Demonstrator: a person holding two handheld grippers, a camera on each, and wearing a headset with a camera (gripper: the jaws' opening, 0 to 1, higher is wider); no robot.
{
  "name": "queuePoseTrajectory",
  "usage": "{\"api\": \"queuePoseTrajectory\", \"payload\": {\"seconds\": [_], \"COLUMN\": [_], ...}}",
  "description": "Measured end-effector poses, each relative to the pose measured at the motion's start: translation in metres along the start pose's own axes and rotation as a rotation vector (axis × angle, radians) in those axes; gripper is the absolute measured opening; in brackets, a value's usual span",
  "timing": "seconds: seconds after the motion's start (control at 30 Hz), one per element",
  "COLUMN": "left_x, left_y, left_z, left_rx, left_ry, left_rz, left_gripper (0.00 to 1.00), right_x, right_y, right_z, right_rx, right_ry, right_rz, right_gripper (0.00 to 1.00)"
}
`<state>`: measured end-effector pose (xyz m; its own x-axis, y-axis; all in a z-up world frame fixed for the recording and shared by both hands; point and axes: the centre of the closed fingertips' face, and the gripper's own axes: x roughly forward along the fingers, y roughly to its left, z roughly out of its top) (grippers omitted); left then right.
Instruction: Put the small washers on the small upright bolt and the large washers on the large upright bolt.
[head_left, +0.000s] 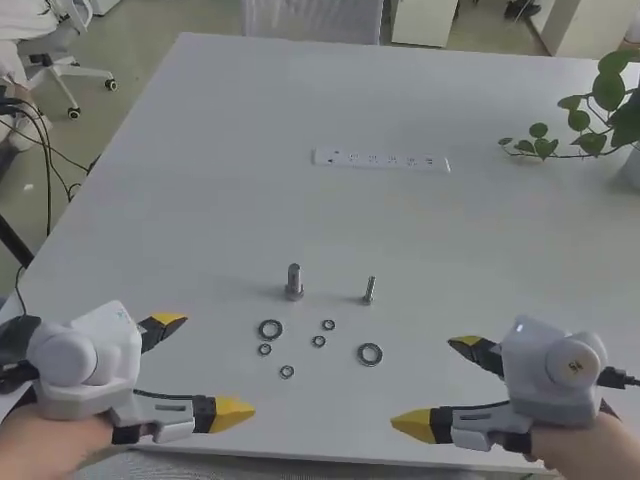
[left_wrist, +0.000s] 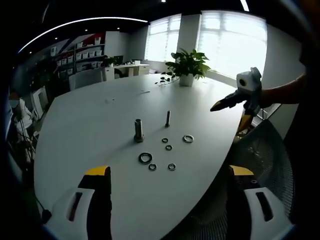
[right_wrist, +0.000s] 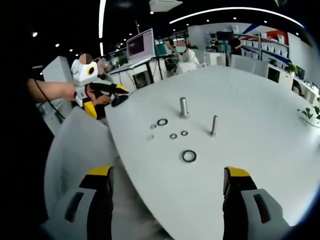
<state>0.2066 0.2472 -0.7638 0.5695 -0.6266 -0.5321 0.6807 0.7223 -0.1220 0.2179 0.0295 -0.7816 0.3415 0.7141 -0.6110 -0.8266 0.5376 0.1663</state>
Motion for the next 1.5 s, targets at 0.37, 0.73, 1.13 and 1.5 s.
{"api": "queuePoseTrajectory", "payload": {"seconds": [0.37, 0.73, 1.13, 1.5], "left_x": [-0.009, -0.019, -0.017, -0.008], "left_y": [0.003, 0.011, 0.014, 0.009], "left_z": [-0.012, -0.045, -0.048, -0.044], "left_rx": [-0.040, 0.030, -0.006, 0.000], "left_ry": [0.062, 0.274, 0.286, 0.265], "left_rz": [0.001, -0.067, -0.072, -0.097], "left_gripper": [0.99, 0.90, 0.92, 0.91], "right_x": [0.019, 0.029, 0.041, 0.064], "right_y": [-0.006, -0.016, -0.025, -0.028], "right_z": [0.004, 0.002, 0.009, 0.001], "right_rx": [-0.060, -0.070, -0.111, -0.185], "right_ry": [0.083, 0.167, 0.225, 0.335], "right_rz": [0.033, 0.036, 0.041, 0.059], "right_gripper": [0.96, 0.90, 0.78, 0.62]}}
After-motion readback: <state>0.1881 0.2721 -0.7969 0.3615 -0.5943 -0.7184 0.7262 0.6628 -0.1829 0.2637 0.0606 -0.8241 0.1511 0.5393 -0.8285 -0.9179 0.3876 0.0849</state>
